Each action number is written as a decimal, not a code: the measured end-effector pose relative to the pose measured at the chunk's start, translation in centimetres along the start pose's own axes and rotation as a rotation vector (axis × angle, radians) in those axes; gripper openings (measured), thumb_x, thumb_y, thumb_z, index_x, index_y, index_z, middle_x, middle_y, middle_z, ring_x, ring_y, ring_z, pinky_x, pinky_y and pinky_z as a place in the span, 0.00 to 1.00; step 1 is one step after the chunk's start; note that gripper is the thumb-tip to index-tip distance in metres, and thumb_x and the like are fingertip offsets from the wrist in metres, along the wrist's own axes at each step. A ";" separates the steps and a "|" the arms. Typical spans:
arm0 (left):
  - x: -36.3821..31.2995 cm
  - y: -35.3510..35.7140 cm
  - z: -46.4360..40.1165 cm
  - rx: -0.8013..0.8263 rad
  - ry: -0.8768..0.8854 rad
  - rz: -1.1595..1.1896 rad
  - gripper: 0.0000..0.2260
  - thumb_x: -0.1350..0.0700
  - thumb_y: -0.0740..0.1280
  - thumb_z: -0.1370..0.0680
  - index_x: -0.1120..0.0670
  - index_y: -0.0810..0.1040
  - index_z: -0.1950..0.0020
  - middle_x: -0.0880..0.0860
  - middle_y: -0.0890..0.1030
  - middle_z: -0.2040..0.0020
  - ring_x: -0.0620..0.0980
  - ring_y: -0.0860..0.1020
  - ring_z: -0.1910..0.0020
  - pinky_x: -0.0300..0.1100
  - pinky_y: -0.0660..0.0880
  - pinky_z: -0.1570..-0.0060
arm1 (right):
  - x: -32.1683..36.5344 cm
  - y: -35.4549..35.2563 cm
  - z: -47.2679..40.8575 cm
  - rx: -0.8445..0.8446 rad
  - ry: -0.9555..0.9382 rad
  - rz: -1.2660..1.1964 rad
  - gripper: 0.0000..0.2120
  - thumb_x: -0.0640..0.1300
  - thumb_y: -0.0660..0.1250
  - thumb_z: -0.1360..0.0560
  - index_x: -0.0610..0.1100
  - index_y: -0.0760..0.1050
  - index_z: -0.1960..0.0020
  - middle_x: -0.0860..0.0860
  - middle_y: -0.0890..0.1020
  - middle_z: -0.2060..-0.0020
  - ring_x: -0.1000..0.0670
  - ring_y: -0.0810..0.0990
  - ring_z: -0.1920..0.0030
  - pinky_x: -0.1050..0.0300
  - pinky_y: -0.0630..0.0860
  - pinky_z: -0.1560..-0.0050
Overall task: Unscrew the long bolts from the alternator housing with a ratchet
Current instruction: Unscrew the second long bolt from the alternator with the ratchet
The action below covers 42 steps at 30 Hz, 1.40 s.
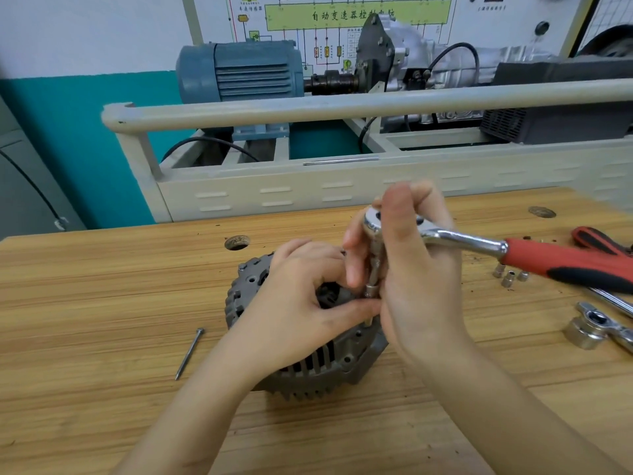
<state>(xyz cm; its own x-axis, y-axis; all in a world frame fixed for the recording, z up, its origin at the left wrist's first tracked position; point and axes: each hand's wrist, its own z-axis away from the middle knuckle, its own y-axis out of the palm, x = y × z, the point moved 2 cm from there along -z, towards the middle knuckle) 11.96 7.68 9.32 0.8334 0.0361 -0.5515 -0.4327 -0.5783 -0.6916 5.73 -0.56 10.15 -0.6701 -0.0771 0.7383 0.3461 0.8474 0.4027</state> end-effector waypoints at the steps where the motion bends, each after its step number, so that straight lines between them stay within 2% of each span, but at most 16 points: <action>1: -0.1 -0.1 0.0 0.003 0.001 0.006 0.08 0.44 0.67 0.32 0.46 0.74 0.67 0.41 0.78 0.63 0.38 0.75 0.53 0.52 0.61 0.35 | 0.1 0.0 -0.1 0.006 0.041 -0.034 0.18 0.65 0.67 0.39 0.50 0.72 0.64 0.51 0.78 0.74 0.54 0.71 0.80 0.64 0.68 0.78; 3: -0.1 0.0 0.0 0.007 -0.001 0.013 0.05 0.45 0.68 0.32 0.44 0.76 0.65 0.38 0.78 0.60 0.36 0.73 0.49 0.51 0.56 0.33 | 0.2 -0.4 -0.5 0.023 0.186 -0.127 0.21 0.67 0.62 0.37 0.49 0.75 0.67 0.50 0.77 0.76 0.53 0.69 0.82 0.66 0.67 0.79; 6: 0.3 0.2 0.1 0.007 0.002 0.001 0.11 0.46 0.67 0.32 0.51 0.83 0.59 0.38 0.79 0.53 0.33 0.71 0.45 0.43 0.50 0.32 | 0.4 -0.7 -1.3 0.080 0.397 -0.249 0.27 0.67 0.53 0.34 0.46 0.76 0.71 0.51 0.73 0.81 0.54 0.65 0.85 0.67 0.61 0.81; 8: 0.3 0.2 0.1 0.003 0.003 -0.006 0.13 0.45 0.67 0.33 0.53 0.84 0.59 0.40 0.80 0.53 0.33 0.71 0.45 0.43 0.51 0.32 | 0.3 -0.7 -1.5 0.078 0.453 -0.271 0.29 0.68 0.52 0.35 0.45 0.76 0.73 0.51 0.72 0.83 0.54 0.63 0.85 0.66 0.60 0.81; 12: 0.4 0.1 -0.1 -0.014 0.015 -0.034 0.17 0.40 0.66 0.35 0.53 0.83 0.62 0.42 0.80 0.55 0.37 0.73 0.47 0.47 0.56 0.33 | -0.3 -0.6 -1.1 -0.013 0.350 -0.247 0.26 0.66 0.52 0.32 0.45 0.75 0.65 0.50 0.74 0.78 0.54 0.66 0.82 0.65 0.67 0.78; 15: 0.4 -0.1 -0.2 -0.003 -0.006 0.006 0.12 0.43 0.68 0.34 0.50 0.80 0.65 0.42 0.79 0.56 0.40 0.74 0.47 0.52 0.58 0.34 | -0.5 -0.7 0.0 -0.042 0.182 -0.127 0.21 0.66 0.57 0.32 0.49 0.74 0.59 0.51 0.79 0.71 0.54 0.72 0.77 0.63 0.70 0.74; 17: 0.2 -0.2 -0.2 0.009 0.004 0.046 0.09 0.41 0.66 0.34 0.46 0.77 0.65 0.41 0.77 0.60 0.42 0.75 0.51 0.55 0.62 0.37 | -0.4 -0.7 0.7 -0.032 0.131 -0.083 0.17 0.65 0.62 0.35 0.53 0.75 0.57 0.51 0.80 0.68 0.54 0.75 0.73 0.62 0.72 0.71; 21: 0.5 -0.1 -0.3 0.035 0.022 0.081 0.16 0.42 0.65 0.33 0.55 0.80 0.63 0.46 0.80 0.58 0.47 0.76 0.50 0.58 0.66 0.41 | 0.1 -0.6 0.9 -0.012 0.028 -0.115 0.14 0.56 0.67 0.35 0.47 0.75 0.55 0.50 0.82 0.60 0.52 0.80 0.65 0.61 0.75 0.66; 25: 0.7 0.0 -0.3 0.039 0.024 0.079 0.20 0.41 0.65 0.33 0.59 0.80 0.63 0.48 0.80 0.58 0.48 0.76 0.50 0.58 0.66 0.41 | 0.2 -0.9 0.8 -0.025 0.156 -0.229 0.12 0.53 0.71 0.36 0.45 0.78 0.59 0.49 0.83 0.62 0.51 0.81 0.64 0.61 0.76 0.67; 27: 0.8 0.1 -0.3 0.045 0.014 0.037 0.20 0.40 0.65 0.33 0.58 0.81 0.61 0.46 0.81 0.56 0.45 0.75 0.47 0.57 0.63 0.38 | 0.2 -1.0 0.5 -0.028 0.240 -0.276 0.13 0.54 0.66 0.33 0.45 0.78 0.56 0.48 0.83 0.63 0.52 0.81 0.67 0.61 0.76 0.69; 30: 0.7 0.2 -0.2 0.028 -0.003 -0.010 0.14 0.41 0.67 0.33 0.51 0.80 0.64 0.37 0.78 0.58 0.39 0.73 0.49 0.55 0.60 0.35 | 0.3 -1.2 0.0 0.005 0.328 -0.278 0.16 0.54 0.58 0.29 0.43 0.74 0.52 0.50 0.82 0.66 0.54 0.76 0.74 0.64 0.73 0.73; 33: 0.5 0.1 -0.3 0.005 0.008 0.031 0.09 0.40 0.65 0.34 0.43 0.73 0.68 0.34 0.75 0.63 0.38 0.73 0.54 0.57 0.63 0.39 | 0.2 -1.1 -0.2 0.065 0.355 -0.284 0.14 0.54 0.59 0.29 0.44 0.74 0.55 0.50 0.82 0.66 0.55 0.74 0.75 0.65 0.71 0.74; 37: 0.8 0.2 -0.3 -0.003 -0.013 0.061 0.18 0.38 0.64 0.36 0.54 0.78 0.65 0.36 0.76 0.62 0.36 0.72 0.54 0.56 0.66 0.41 | 0.3 -1.1 -0.1 0.088 0.319 -0.319 0.11 0.54 0.68 0.35 0.46 0.75 0.60 0.49 0.81 0.65 0.54 0.76 0.73 0.63 0.73 0.73; 40: 0.8 0.2 -0.2 0.002 -0.013 0.045 0.20 0.38 0.64 0.36 0.55 0.79 0.64 0.38 0.75 0.63 0.37 0.72 0.54 0.56 0.66 0.41 | 0.3 -1.1 -0.1 0.076 0.307 -0.361 0.10 0.51 0.69 0.39 0.47 0.75 0.63 0.50 0.80 0.68 0.53 0.76 0.73 0.62 0.72 0.72; 42: 0.8 0.2 -0.3 0.007 -0.014 0.053 0.20 0.38 0.64 0.36 0.55 0.79 0.64 0.39 0.75 0.62 0.38 0.73 0.54 0.56 0.66 0.41 | 0.3 -1.2 -0.1 0.072 0.324 -0.373 0.09 0.52 0.68 0.37 0.47 0.77 0.62 0.49 0.80 0.67 0.53 0.76 0.73 0.63 0.73 0.72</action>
<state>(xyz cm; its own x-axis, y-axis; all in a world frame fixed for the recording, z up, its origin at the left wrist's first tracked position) 12.60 7.38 8.86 0.8044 0.0174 -0.5939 -0.4782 -0.5742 -0.6645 5.19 -1.60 9.89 -0.4971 -0.5316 0.6857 0.0680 0.7640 0.6416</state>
